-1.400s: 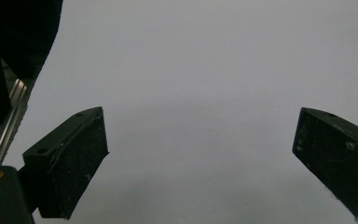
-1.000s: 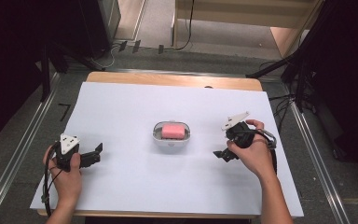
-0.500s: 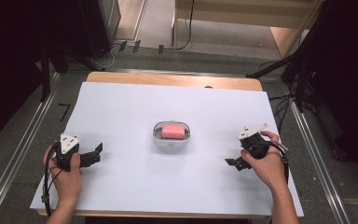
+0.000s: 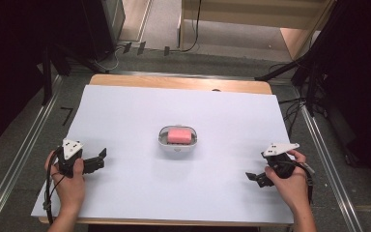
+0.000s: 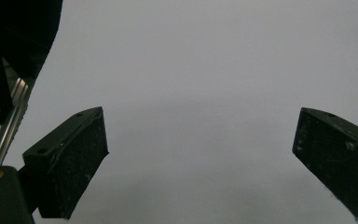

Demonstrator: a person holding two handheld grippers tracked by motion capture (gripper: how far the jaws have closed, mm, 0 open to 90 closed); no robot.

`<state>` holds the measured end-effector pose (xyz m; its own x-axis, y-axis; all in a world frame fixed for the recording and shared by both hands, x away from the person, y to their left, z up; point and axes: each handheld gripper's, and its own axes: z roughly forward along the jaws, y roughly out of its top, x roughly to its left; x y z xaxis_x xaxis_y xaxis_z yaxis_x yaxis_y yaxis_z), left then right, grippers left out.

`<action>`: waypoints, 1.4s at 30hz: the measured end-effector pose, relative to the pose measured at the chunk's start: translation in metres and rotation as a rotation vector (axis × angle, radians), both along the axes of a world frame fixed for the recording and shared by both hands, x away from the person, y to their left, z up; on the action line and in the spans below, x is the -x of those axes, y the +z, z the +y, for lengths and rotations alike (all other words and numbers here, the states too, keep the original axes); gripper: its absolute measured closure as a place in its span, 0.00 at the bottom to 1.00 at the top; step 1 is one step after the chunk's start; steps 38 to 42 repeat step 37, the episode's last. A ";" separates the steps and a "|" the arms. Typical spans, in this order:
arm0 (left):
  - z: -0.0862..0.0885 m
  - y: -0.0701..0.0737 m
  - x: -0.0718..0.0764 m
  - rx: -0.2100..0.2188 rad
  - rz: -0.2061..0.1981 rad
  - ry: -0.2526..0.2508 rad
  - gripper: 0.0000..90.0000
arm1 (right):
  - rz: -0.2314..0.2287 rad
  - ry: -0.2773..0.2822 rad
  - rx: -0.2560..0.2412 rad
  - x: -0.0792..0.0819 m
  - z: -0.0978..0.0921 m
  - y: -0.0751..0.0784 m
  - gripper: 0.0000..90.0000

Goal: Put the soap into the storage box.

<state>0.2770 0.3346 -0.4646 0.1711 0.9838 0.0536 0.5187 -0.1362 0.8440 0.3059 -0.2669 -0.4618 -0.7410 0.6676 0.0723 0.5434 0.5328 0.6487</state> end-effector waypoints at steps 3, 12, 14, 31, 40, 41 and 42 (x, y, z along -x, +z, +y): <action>0.000 0.000 0.000 -0.001 -0.002 -0.001 0.04 | -0.006 -0.015 -0.019 0.007 -0.006 -0.005 0.00; 0.000 0.000 0.000 -0.004 -0.002 -0.002 0.04 | -0.045 -0.073 -0.092 0.028 -0.023 -0.016 0.00; -0.001 0.000 0.000 -0.004 -0.001 -0.002 0.04 | -0.054 -0.090 -0.116 0.032 -0.027 -0.018 0.00; 0.000 0.000 0.000 0.002 0.002 -0.003 0.04 | -0.157 -0.179 -0.252 0.053 -0.049 -0.027 0.00; 0.000 0.000 0.000 0.001 0.001 -0.003 0.04 | -0.174 -0.235 -0.208 0.054 -0.046 -0.028 0.00; 0.000 0.000 0.000 0.001 0.001 -0.003 0.04 | -0.174 -0.235 -0.208 0.054 -0.046 -0.028 0.00; 0.000 0.000 0.000 0.001 0.001 -0.003 0.04 | -0.174 -0.235 -0.208 0.054 -0.046 -0.028 0.00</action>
